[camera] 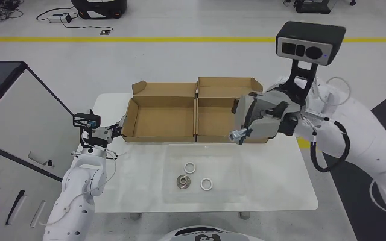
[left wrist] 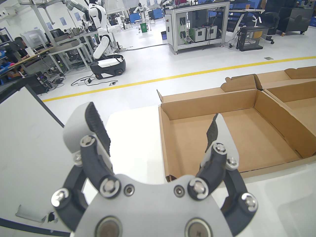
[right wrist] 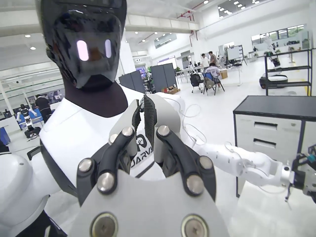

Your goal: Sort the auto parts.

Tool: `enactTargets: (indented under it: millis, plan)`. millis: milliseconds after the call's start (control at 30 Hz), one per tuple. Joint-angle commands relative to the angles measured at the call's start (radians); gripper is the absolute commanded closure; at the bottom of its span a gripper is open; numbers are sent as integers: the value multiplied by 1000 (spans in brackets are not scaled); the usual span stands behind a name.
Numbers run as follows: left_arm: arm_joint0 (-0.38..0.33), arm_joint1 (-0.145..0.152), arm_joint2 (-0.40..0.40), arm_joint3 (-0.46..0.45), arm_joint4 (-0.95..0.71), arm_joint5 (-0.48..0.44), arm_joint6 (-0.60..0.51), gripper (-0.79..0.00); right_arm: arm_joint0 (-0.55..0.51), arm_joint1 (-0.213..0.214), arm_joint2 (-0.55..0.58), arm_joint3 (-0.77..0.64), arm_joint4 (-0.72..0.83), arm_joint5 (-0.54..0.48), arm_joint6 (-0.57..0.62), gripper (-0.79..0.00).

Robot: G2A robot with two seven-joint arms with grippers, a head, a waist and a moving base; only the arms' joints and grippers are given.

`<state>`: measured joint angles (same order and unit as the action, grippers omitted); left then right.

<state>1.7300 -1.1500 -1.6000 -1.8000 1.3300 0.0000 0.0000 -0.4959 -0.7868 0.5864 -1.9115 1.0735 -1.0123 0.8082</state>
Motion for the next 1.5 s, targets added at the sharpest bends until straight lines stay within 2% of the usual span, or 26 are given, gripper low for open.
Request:
enactTargets:
  millis: [0, 267, 467, 800, 900, 1233, 1467]
  plan:
    - [0, 0, 0, 0, 0, 0, 0, -785, -44, -13, 49, -17, 10, 0, 0, 0]
    - [0, 0, 0, 0, 0, 0, 0, -785, -181, -75, 194, -92, 45, 0, 0, 0]
    - [0, 0, 0, 0, 0, 0, 0, -785, -231, -109, 233, -70, 9, 8, 9, 0]
    - [0, 0, 0, 0, 0, 0, 0, -785, -256, -130, 301, 32, 34, 214, 214, 0]
    - [0, 0, 0, 0, 0, 0, 0, -785, -263, -136, 333, 58, -2, 282, 282, 0]
    - [0, 0, 0, 0, 0, 0, 0, -785, -343, -181, 458, 1, 83, 346, 346, 0]
    - [0, 0, 0, 0, 0, 0, 0, -785, -420, -244, 568, -45, 221, 405, 405, 0]
